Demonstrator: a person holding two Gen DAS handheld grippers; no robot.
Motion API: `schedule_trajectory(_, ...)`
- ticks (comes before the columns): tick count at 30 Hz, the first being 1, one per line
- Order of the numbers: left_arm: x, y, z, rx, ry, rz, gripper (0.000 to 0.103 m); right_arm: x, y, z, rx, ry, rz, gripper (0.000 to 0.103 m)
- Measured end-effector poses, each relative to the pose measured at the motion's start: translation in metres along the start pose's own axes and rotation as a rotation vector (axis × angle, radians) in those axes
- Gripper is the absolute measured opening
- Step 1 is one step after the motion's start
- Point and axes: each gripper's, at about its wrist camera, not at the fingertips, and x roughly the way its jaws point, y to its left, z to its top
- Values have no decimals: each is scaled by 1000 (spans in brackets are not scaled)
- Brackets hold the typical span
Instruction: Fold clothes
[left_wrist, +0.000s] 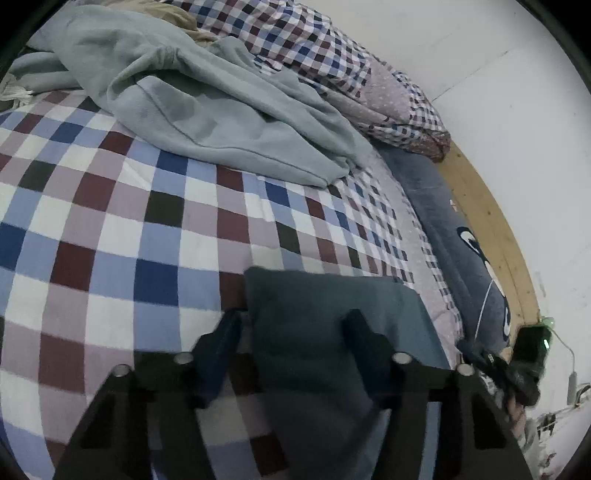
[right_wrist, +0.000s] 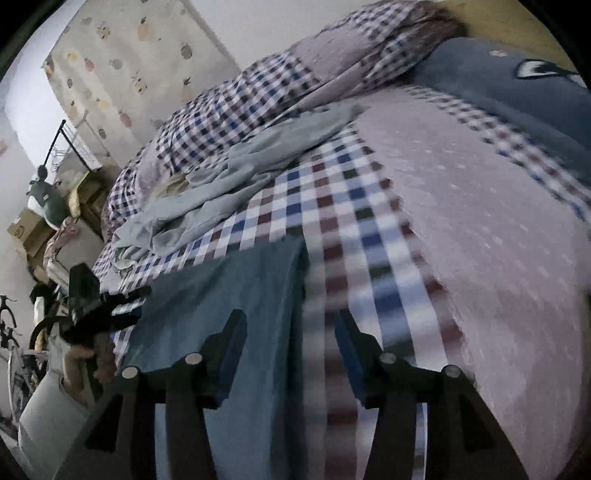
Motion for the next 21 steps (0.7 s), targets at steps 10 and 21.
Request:
schedule_trajectory(10,2,0,1,9,-40,27,22,114,-17,56,-12,142,99,53)
schedule_trajectory(21,-9,11,10,-40,-124,-11,13,112,30,85,-239,29,118,0)
